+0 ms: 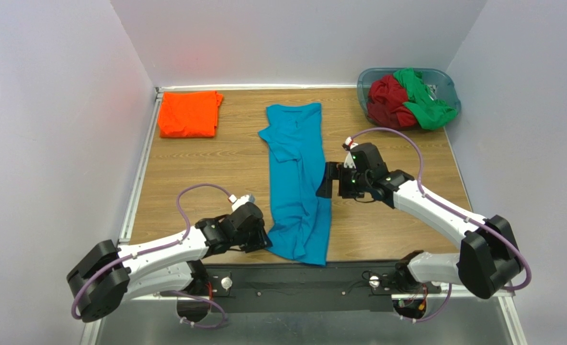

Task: Fold and stack the t-shirts
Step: Fold the tshirt

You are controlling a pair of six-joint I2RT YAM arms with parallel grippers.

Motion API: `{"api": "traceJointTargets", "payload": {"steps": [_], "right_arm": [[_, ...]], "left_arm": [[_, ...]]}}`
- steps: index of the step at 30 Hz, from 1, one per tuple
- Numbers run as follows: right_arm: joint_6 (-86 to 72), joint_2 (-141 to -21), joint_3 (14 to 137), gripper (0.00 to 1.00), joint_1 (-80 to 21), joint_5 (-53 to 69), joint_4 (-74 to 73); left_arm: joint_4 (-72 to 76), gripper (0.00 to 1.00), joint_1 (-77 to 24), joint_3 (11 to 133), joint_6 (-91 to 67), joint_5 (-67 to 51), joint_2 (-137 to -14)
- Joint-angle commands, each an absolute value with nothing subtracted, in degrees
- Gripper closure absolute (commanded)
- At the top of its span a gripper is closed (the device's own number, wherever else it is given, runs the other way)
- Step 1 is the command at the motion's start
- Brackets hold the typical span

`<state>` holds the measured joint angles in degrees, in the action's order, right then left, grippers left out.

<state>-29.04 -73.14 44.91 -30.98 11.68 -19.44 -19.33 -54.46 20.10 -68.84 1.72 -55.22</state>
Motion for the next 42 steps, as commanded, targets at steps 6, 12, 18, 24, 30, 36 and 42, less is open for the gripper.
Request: {"api": "traceJointTargets", "payload": {"steps": [6, 12, 18, 24, 30, 36, 42], "right_arm": [[-30.06, -69.96, 42.98, 0.0, -34.36, 12.13, -26.52], [-31.28, -69.44, 43.16, 0.0, -47.01, 7.74, -34.35], [-35.68, -68.29, 38.68, 0.0, -54.57, 6.15, -37.35], [-40.16, -66.89, 37.8, 0.02, -60.11, 6.68, -42.09], [-47.36, -66.98, 36.13, 0.08, -63.28, 3.61, -42.54], [-51.5, -66.53, 33.14, 0.17, -64.16, 5.27, -39.29], [-53.26, -67.23, 31.47, 0.25, -65.3, 7.03, -36.31]], "left_arm": [[-19.86, 1.0, -54.67, 21.01, -67.85, 0.26, -59.41], [-20.92, 1.0, -55.98, 20.74, -71.44, -4.21, -56.17], [-24.16, 1.0, -60.81, 21.45, -77.77, -5.19, -53.0], [-25.05, 1.0, -65.9, 21.09, -83.92, -5.54, -52.38], [-25.23, 1.0, -70.31, 22.5, -86.74, -5.01, -55.71], [-25.05, 1.0, -72.07, 22.59, -88.24, -4.48, -57.92], [-24.96, 1.0, -72.6, 22.5, -89.03, -3.52, -57.39]]}}
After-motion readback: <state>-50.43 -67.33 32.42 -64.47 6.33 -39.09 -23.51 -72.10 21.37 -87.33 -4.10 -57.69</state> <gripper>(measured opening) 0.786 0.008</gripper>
